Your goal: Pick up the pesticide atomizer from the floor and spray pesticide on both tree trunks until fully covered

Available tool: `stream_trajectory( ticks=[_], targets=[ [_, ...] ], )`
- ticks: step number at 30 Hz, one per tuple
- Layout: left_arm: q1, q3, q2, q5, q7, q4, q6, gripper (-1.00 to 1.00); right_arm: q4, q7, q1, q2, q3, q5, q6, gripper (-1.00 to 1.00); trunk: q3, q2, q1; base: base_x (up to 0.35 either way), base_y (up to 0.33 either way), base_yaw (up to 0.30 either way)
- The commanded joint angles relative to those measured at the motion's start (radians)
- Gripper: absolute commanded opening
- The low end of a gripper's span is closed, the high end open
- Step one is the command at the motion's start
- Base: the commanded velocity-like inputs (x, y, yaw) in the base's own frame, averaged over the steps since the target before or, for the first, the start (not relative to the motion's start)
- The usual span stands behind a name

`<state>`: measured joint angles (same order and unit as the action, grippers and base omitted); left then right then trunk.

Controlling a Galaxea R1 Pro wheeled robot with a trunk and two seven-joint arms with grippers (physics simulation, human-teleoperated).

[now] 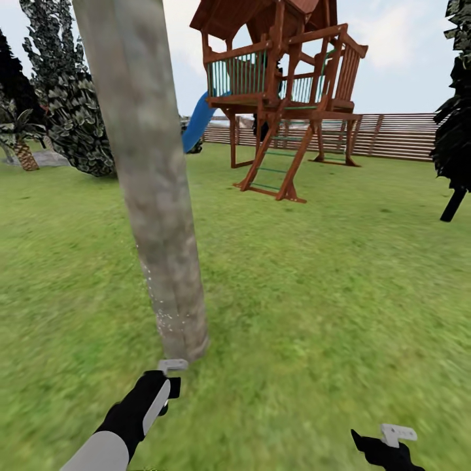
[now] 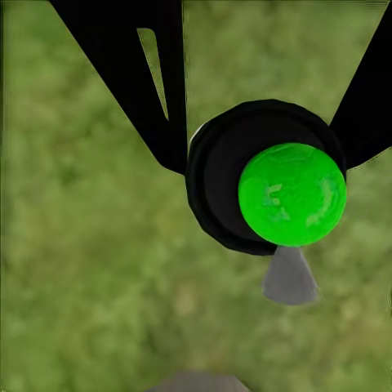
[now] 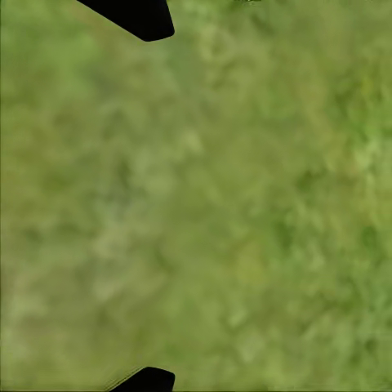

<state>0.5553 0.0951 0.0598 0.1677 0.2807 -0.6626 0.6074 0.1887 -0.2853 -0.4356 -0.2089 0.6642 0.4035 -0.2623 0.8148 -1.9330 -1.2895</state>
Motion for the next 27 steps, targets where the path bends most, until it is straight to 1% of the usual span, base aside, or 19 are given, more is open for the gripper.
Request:
stream_trajectory(
  ticks=[1,7,18,27],
  targets=[
    [0.000,0.000,0.000,-0.001,0.000,0.000,0.000,-1.00,0.000,0.000,0.000,0.000,0.000,0.000,0.000,1.00,0.000,0.000,0.000,0.071,-0.269,0.276],
    [0.000,0.000,0.000,-0.001,0.000,0.000,0.000,-1.00,0.000,0.000,0.000,0.000,0.000,0.000,0.000,1.00,0.000,0.000,0.000,0.071,-0.269,0.259],
    [0.000,-0.001,0.000,-0.001,0.000,0.000,0.000,-1.00,0.000,0.000,0.000,0.000,0.000,0.000,0.000,1.00,0.000,0.000,0.000,0.071,-0.269,0.033],
    [0.000,-0.001,0.000,0.000,0.000,-0.002,0.000,-1.00,0.000,0.000,0.000,0.000,0.000,0.000,0.000,1.00,0.000,0.000,0.000,0.010,-0.269,0.262]
  ],
)
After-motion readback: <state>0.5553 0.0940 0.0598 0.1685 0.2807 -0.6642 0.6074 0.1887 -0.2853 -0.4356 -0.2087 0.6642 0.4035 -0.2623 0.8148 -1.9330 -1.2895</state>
